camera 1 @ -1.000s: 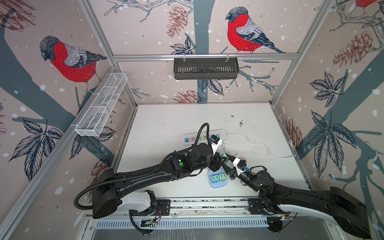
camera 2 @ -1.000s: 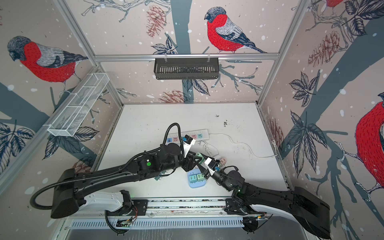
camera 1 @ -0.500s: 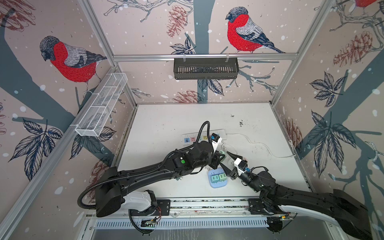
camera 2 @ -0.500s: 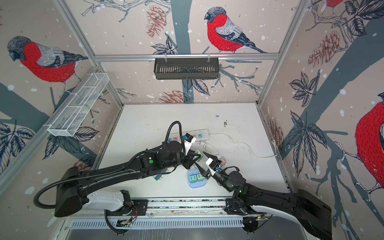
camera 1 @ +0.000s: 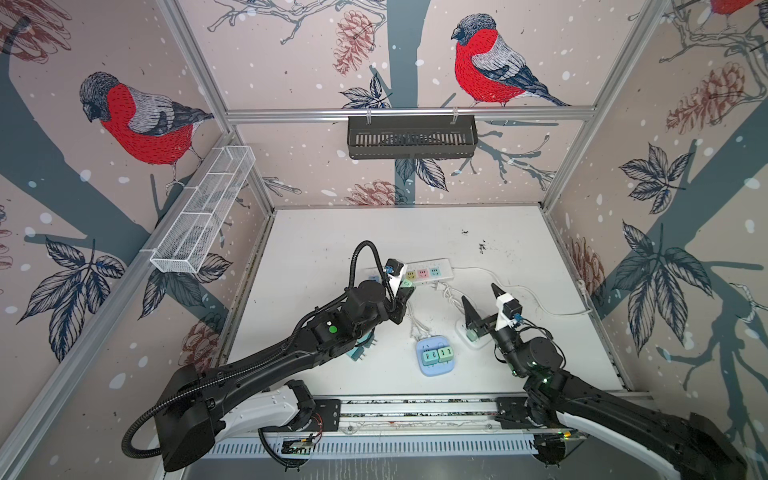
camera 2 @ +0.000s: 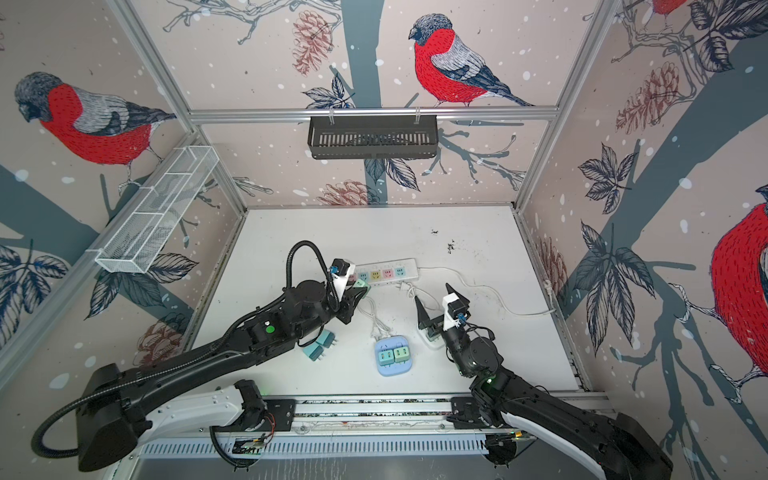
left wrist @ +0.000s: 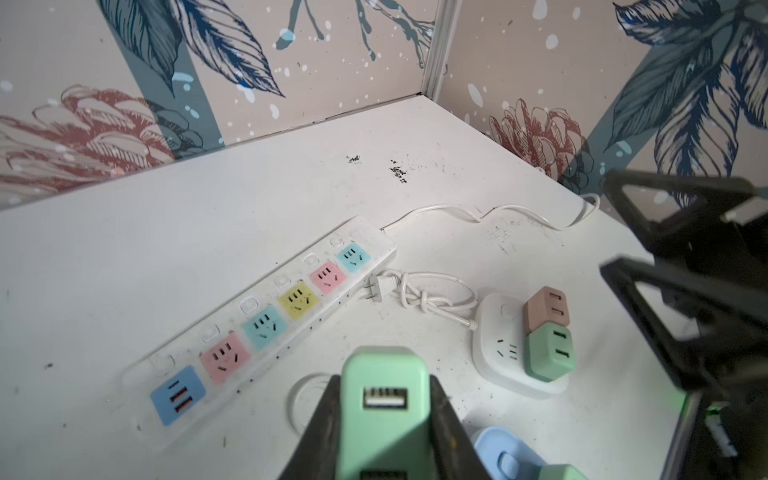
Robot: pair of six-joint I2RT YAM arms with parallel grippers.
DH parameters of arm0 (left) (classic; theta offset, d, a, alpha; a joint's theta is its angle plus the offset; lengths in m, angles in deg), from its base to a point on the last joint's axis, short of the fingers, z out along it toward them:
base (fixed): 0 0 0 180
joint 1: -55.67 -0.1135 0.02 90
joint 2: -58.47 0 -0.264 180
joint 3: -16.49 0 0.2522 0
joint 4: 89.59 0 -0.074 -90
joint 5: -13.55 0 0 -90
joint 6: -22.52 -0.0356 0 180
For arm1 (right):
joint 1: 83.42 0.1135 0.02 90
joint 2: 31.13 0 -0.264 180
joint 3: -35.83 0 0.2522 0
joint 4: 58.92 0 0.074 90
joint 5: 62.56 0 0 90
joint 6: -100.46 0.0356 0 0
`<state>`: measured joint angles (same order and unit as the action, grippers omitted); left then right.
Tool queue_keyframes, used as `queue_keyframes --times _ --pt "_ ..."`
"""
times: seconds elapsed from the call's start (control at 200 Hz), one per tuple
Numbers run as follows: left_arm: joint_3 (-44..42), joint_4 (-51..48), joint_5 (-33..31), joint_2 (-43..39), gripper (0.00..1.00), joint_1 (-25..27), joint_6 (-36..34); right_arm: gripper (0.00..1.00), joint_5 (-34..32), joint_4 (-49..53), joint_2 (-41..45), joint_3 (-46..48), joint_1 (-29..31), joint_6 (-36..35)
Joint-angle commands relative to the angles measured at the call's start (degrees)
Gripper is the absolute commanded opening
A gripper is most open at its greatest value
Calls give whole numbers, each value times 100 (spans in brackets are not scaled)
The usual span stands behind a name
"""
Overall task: Insert the plug
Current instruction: 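Open the right gripper and draw it back while the left gripper carries the adapter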
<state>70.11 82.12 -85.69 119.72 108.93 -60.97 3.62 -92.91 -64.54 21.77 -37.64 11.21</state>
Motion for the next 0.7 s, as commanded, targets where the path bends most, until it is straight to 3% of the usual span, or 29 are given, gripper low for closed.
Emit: queue_keyframes --times 0.0,0.27,0.445,0.695 --pt "-85 595 -48 11 0 -7 -1452 90 -456 681 36 -45 -507 871" --pt "-15 788 73 547 0 -2 -2320 94 -28 770 -232 -65 -1524 1724" --pt "229 1006 150 1194 0 -70 -2924 93 132 787 -755 -268 -1782 1958" --pt "1370 422 1435 2399 0 -772 -2909 92 160 753 -1124 -422 -1805 1979"
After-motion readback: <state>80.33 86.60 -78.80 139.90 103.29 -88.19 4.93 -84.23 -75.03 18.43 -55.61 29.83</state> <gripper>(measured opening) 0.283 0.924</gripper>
